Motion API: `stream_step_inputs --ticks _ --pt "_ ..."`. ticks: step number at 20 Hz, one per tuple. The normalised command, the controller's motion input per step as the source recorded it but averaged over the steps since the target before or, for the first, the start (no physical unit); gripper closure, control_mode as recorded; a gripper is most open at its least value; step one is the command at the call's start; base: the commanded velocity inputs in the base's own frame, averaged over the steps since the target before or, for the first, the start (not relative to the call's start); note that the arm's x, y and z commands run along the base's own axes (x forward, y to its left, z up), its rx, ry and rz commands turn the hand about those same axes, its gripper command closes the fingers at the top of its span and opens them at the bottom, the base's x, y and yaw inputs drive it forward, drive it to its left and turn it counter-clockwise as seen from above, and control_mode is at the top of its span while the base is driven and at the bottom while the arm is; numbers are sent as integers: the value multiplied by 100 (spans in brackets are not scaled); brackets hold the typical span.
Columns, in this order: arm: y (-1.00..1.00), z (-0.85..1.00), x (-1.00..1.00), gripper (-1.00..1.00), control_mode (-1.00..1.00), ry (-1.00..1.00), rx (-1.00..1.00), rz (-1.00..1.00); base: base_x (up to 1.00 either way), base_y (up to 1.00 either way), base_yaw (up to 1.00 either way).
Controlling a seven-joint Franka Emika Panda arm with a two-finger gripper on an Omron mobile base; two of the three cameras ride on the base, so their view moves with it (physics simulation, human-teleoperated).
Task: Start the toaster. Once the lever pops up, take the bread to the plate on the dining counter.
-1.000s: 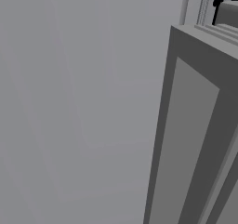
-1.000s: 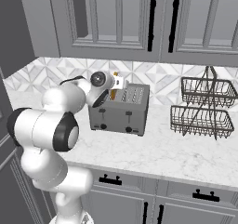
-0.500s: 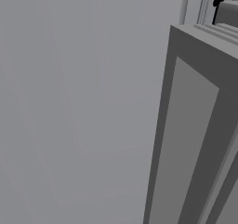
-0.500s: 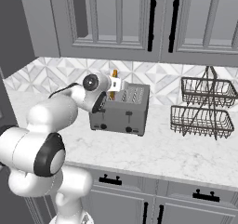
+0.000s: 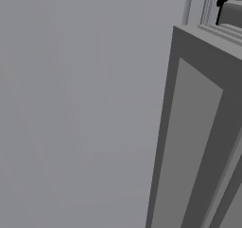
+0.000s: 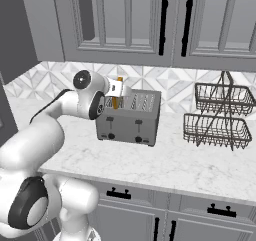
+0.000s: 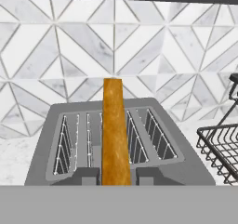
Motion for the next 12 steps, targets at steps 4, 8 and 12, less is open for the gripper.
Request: stream_step_inputs --ticks 4,8,12 --pt "0 5 -65 100 -100 7 0 0 0 0 0" --pt "12 0 -63 100 -100 4 0 0 0 0 0" --pt "33 7 -63 100 -100 0 -1 0 0 0 0"
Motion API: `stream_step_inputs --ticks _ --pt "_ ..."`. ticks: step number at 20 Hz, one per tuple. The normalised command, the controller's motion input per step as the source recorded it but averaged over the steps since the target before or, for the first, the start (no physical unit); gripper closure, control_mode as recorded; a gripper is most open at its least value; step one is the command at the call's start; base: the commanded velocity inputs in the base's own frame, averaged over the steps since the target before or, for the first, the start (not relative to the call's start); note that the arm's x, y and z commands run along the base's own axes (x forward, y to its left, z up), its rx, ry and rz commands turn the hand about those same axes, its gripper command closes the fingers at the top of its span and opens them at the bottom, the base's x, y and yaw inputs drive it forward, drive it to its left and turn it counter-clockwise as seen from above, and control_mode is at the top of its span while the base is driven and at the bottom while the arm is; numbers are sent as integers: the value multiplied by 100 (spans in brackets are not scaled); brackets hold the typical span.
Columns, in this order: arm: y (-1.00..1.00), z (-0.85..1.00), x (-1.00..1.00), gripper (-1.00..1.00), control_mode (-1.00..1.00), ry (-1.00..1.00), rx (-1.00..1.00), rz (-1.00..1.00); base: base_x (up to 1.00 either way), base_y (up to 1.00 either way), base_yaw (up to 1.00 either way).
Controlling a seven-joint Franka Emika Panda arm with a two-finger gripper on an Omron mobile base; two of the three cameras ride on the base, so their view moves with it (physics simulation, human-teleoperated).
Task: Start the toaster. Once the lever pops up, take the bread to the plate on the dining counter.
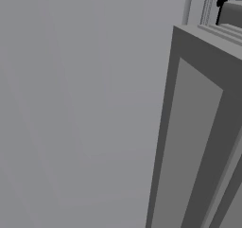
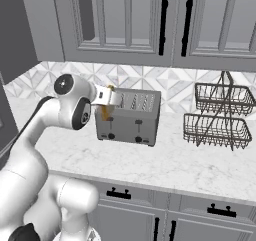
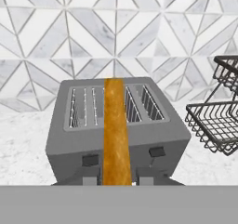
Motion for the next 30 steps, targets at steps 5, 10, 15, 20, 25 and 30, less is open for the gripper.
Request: stream_step_inputs --ticks 5,10,15,20,25,30 --pt "24 9 -55 100 -100 0 0 0 0 0 0" --pt "2 10 -41 100 -100 0 0 0 0 0 0" --pt "5 19 -31 100 -100 1 0 0 0 0 0" --pt "11 18 -35 100 -100 4 0 2 0 0 0" --pt "0 21 -37 100 -100 4 0 1 0 0 0" --pt "0 25 -32 100 -100 2 0 0 0 0 0"
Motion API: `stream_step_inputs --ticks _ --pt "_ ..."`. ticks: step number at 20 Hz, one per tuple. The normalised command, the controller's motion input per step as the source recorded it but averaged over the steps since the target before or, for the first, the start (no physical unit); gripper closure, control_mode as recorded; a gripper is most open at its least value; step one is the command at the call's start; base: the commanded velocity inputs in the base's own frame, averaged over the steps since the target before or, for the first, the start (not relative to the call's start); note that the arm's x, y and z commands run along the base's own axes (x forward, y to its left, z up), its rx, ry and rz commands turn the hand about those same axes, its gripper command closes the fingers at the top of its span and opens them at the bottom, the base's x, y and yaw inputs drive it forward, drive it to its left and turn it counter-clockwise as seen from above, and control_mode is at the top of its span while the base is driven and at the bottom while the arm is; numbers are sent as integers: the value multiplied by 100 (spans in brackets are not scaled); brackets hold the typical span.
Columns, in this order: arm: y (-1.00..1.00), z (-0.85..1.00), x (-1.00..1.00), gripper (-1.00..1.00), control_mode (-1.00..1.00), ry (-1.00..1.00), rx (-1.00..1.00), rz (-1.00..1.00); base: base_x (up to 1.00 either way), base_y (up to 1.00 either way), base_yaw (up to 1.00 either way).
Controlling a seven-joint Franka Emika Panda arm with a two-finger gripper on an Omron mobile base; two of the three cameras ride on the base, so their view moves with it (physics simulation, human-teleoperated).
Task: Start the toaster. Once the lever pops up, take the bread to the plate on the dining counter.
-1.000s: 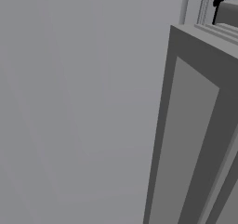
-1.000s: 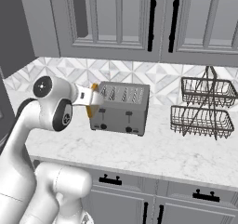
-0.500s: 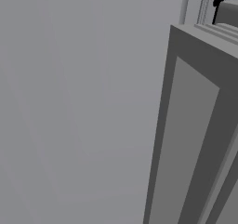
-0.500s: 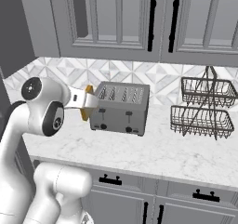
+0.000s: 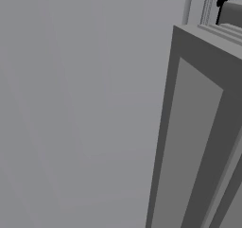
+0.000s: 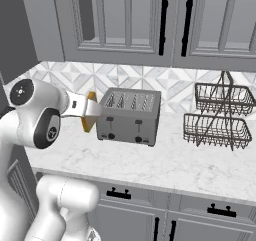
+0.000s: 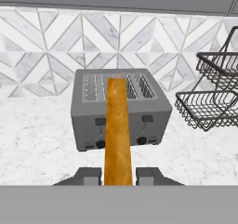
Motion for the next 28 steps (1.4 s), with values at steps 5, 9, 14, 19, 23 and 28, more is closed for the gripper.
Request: stream_step_inputs --ticks 5,9,14,19,23,28 --pt "0 17 -36 100 -100 0 0 0 0 0 0" --pt "0 4 -33 100 -100 0 0 0 0 0 0" --pt "0 0 -24 100 -100 0 0 0 0 0 0" --pt "0 0 -6 100 100 0 0 0 -2 0 0" --pt "0 0 0 100 100 0 0 0 -34 -19 -8" --pt "0 0 0 100 100 0 0 0 -45 -49 -38"
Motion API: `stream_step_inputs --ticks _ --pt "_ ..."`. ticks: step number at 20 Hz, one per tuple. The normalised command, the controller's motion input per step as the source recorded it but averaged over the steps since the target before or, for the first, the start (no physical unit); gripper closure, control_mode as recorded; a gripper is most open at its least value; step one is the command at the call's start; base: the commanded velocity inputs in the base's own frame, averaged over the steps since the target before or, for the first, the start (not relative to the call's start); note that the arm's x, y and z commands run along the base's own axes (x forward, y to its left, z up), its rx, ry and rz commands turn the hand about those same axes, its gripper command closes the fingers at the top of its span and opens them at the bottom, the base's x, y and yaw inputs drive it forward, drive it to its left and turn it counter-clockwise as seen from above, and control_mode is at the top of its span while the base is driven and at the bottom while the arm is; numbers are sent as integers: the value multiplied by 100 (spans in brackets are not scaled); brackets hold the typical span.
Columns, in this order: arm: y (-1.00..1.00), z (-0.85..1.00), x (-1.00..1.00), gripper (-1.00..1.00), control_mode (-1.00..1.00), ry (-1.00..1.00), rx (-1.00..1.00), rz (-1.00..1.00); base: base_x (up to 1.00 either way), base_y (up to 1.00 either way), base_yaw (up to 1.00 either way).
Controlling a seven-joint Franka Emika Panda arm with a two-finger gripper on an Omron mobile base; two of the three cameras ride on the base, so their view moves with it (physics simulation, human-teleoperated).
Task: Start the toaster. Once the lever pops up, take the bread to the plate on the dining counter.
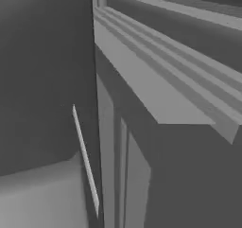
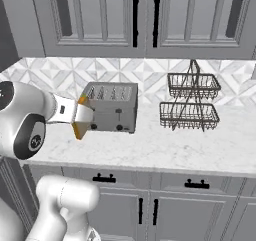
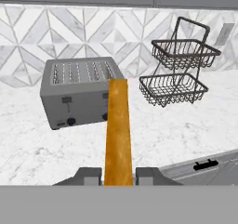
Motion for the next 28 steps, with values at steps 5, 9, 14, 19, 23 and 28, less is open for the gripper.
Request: stream_step_inputs --ticks 5,9,14,19,23,28 --pt "0 0 0 100 100 0 0 0 -6 -50 -57" --pt "0 0 0 100 100 0 0 0 3 -50 -62" --pt "0 0 0 100 100 0 0 0 3 -48 -71" --pt "0 0 0 100 100 0 0 0 6 -47 -77" --pt "0 0 0 100 100 0 0 0 3 -35 -79" --pt "0 0 0 100 100 0 0 0 0 -28 -84"
